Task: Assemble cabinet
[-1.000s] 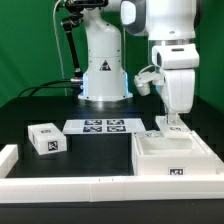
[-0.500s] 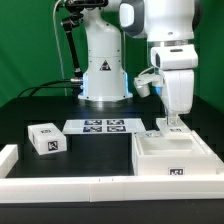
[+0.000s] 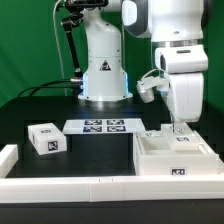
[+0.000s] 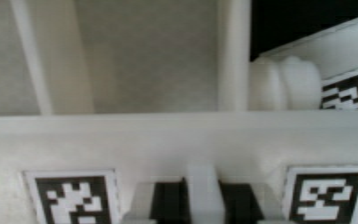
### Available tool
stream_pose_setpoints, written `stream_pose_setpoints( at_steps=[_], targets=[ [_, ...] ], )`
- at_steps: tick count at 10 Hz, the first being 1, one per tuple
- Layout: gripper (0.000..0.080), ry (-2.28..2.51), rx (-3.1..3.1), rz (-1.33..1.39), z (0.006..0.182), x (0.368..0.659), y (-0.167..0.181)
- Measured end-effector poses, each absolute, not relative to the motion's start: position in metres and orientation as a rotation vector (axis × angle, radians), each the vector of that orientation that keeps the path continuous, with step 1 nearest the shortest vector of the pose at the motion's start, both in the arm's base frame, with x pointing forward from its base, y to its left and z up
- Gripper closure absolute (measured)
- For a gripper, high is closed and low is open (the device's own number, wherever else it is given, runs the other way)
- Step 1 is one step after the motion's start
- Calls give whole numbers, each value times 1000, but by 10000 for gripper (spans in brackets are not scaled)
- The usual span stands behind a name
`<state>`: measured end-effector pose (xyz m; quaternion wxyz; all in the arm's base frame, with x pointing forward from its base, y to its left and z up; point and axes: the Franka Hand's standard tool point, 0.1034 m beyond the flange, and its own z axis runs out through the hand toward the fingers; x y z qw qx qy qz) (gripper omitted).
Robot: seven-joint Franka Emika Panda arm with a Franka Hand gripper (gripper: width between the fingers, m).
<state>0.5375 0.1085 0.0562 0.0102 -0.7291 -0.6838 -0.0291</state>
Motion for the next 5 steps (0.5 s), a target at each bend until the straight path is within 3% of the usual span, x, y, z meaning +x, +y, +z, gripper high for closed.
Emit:
stream_pose_setpoints(
  at_steps=[5],
  targets=[
    [729, -2145, -2278, -146, 57, 572, 108]
  ],
)
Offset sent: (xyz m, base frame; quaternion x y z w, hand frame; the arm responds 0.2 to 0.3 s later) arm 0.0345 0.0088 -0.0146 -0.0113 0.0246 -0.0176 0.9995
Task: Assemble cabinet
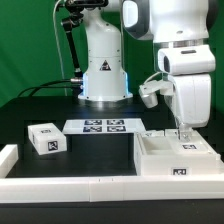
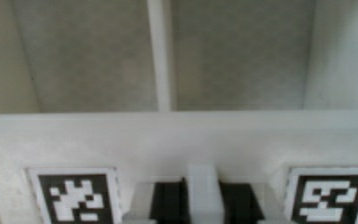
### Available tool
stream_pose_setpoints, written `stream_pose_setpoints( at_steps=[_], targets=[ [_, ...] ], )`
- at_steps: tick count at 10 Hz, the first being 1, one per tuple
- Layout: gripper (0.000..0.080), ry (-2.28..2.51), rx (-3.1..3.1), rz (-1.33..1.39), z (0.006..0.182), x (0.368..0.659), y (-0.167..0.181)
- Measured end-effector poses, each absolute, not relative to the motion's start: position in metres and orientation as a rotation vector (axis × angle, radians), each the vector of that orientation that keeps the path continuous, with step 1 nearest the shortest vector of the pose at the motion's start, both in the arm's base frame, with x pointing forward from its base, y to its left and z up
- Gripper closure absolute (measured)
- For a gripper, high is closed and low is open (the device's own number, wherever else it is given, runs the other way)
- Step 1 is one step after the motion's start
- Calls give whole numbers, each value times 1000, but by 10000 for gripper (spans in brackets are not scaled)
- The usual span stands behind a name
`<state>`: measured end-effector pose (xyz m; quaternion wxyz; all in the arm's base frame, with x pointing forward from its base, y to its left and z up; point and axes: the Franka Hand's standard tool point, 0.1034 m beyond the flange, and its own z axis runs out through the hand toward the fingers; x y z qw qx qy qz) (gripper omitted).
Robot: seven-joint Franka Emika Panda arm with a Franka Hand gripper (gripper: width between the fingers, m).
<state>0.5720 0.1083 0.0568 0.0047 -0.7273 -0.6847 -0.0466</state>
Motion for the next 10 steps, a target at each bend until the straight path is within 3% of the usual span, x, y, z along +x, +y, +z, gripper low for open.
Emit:
stream_pose_setpoints(
  at_steps=[8, 10],
  targets=[
    [728, -2149, -2244, -72, 56, 582, 108],
    [480, -2163, -2236, -76, 58, 583, 106]
  ],
)
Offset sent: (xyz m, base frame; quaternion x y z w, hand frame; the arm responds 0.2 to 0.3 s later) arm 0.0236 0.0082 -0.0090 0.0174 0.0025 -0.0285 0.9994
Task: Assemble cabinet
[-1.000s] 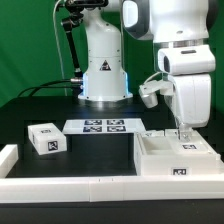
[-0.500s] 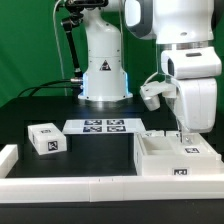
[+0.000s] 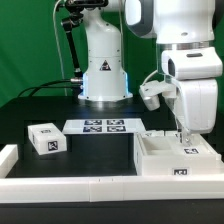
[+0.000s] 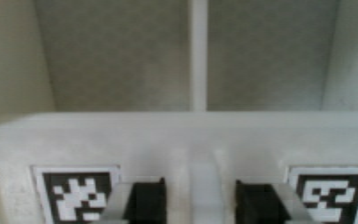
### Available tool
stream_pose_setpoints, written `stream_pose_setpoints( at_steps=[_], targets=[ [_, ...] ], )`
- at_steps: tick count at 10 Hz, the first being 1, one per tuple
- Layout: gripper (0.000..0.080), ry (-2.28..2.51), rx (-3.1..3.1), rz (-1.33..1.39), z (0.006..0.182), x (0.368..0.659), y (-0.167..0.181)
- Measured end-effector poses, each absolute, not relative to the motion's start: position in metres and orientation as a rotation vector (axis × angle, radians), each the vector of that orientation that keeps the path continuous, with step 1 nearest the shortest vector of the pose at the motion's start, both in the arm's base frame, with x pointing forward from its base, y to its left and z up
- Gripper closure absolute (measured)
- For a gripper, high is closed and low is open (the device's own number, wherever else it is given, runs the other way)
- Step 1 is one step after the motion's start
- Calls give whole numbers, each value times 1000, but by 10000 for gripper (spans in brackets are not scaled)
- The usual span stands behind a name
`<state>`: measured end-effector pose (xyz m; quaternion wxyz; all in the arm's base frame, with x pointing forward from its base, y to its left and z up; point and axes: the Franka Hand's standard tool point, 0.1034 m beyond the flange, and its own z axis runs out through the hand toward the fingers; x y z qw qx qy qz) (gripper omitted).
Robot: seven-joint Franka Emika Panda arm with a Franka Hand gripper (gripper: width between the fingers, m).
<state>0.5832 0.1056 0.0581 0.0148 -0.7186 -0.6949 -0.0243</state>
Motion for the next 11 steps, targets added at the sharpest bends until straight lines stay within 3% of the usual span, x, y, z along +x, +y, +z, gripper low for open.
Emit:
stream_pose_setpoints(
  at_steps=[1, 2, 3, 4, 5, 8, 11],
  targets=[
    [480, -2163, -2242, -80, 61, 583, 105],
    [279, -2155, -2251, -73, 63, 577, 105],
    [144, -2140, -2276, -86, 67, 570, 106],
    [144, -2119, -2311, -103, 74, 559, 108],
    [26, -2089, -2351, -110, 81, 545, 111],
    [1, -2118, -2340, -86, 89, 508, 114],
    [3, -2204, -2237, -35, 76, 471, 108]
  ],
)
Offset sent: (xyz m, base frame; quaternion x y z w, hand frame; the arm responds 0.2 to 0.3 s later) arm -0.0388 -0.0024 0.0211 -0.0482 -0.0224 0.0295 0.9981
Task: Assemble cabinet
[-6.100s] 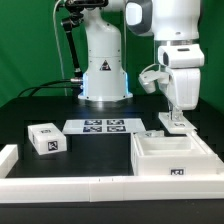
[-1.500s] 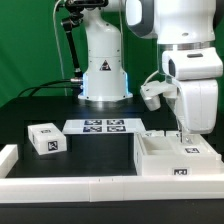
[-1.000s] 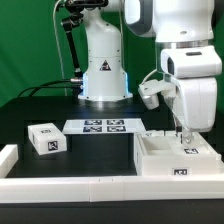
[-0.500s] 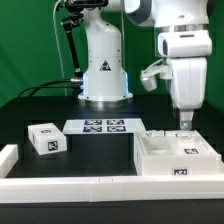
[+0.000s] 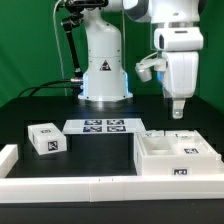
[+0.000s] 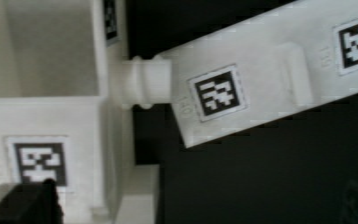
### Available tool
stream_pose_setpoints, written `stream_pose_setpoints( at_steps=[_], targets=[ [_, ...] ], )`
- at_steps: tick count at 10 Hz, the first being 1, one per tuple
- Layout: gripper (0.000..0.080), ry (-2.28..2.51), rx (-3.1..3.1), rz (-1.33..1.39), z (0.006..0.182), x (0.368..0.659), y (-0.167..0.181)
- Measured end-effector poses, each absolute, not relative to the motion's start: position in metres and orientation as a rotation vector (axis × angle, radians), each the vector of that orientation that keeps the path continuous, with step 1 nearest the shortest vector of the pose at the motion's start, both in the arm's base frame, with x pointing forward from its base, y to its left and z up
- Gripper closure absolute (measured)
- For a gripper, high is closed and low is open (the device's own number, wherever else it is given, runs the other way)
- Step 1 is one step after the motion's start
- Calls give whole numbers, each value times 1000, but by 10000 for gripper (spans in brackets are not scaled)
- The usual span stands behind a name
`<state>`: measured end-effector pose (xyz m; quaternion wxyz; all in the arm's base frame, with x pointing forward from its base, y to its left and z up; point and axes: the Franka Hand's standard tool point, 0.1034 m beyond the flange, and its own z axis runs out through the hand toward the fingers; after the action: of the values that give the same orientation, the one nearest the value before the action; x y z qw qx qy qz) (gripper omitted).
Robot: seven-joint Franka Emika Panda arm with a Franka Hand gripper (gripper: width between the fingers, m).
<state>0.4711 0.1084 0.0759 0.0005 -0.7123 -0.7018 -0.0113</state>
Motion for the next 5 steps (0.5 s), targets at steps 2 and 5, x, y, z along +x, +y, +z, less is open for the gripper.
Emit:
stream_pose_setpoints(
  at_steps=[2, 5],
  targets=[
    [3, -2201, -2242, -40, 77, 473, 108],
    [3, -2388, -2032, -30, 73, 469, 93]
  ],
)
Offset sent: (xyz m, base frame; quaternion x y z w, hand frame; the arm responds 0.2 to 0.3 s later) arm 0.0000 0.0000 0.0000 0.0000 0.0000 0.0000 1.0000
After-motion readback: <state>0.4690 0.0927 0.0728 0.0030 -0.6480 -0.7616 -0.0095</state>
